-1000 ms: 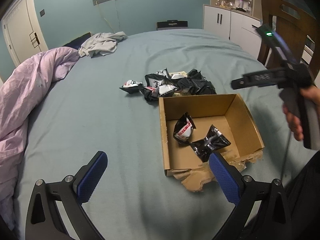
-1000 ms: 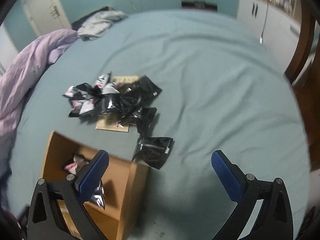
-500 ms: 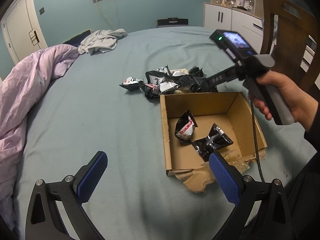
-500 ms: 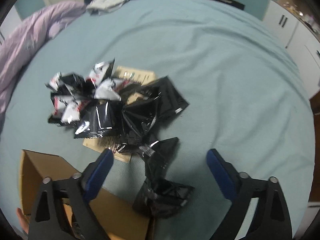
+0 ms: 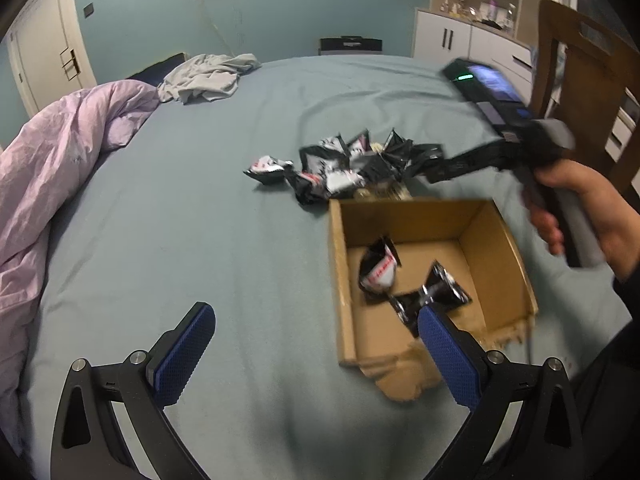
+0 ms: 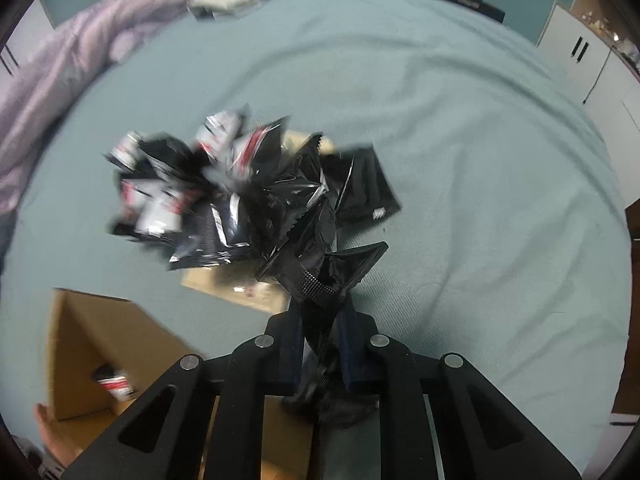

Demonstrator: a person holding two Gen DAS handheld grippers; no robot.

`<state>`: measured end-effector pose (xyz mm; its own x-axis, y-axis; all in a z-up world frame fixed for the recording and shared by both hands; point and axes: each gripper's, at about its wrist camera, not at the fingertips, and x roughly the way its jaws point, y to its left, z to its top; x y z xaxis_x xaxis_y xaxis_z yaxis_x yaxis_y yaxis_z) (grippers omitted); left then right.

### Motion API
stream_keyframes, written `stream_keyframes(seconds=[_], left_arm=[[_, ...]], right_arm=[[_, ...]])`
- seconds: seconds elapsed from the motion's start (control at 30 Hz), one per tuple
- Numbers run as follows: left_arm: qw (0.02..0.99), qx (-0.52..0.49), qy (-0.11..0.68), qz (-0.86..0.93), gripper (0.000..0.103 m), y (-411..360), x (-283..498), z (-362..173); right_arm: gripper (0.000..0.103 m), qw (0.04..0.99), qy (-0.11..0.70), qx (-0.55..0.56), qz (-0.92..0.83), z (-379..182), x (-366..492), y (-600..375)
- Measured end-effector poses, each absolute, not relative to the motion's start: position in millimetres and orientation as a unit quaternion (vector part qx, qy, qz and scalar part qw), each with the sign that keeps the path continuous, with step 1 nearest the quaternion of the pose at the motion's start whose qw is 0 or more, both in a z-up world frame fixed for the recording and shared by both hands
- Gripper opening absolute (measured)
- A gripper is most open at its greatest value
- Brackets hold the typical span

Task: Organize snacks
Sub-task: 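Carry the black packet toward the box with the right gripper while the left gripper grasps a white packet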

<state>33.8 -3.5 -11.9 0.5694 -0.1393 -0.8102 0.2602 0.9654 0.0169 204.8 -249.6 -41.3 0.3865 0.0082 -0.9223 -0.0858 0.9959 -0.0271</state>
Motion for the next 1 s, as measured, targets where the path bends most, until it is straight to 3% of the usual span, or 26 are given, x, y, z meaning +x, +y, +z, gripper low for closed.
stream_keyframes(seconds=[0.37, 0.53, 0.7, 0.77, 0.9, 1.0], left_arm=[[0.875, 0.045, 0.468, -0.118, 0.102, -9, 151, 1], [0.84, 0.059, 0.526, -0.122, 0.083, -28, 202, -43], [0.813, 0.054, 0.568, -0.118, 0.075, -36, 225, -80], [0.803, 0.043, 0.583, -0.114, 0.058, -37, 232, -92], [0.803, 0.017, 0.581, -0.131, 0.058, -38, 243, -98], [0.796, 0.002, 0.586, -0.151, 0.05, -38, 256, -100]], right_arm=[[0.012, 0.882, 0.468, 0.027, 0.054, 45, 100, -266], [0.012, 0.885, 0.459, 0.069, 0.043, 50, 40, -291], [0.012, 0.885, 0.453, 0.095, 0.048, 52, 10, -298], [0.012, 0.886, 0.452, 0.094, 0.048, 53, 10, -298], [0.012, 0.883, 0.455, 0.093, 0.06, 50, 22, -297], [0.012, 0.878, 0.459, 0.112, 0.073, 48, 31, -299]])
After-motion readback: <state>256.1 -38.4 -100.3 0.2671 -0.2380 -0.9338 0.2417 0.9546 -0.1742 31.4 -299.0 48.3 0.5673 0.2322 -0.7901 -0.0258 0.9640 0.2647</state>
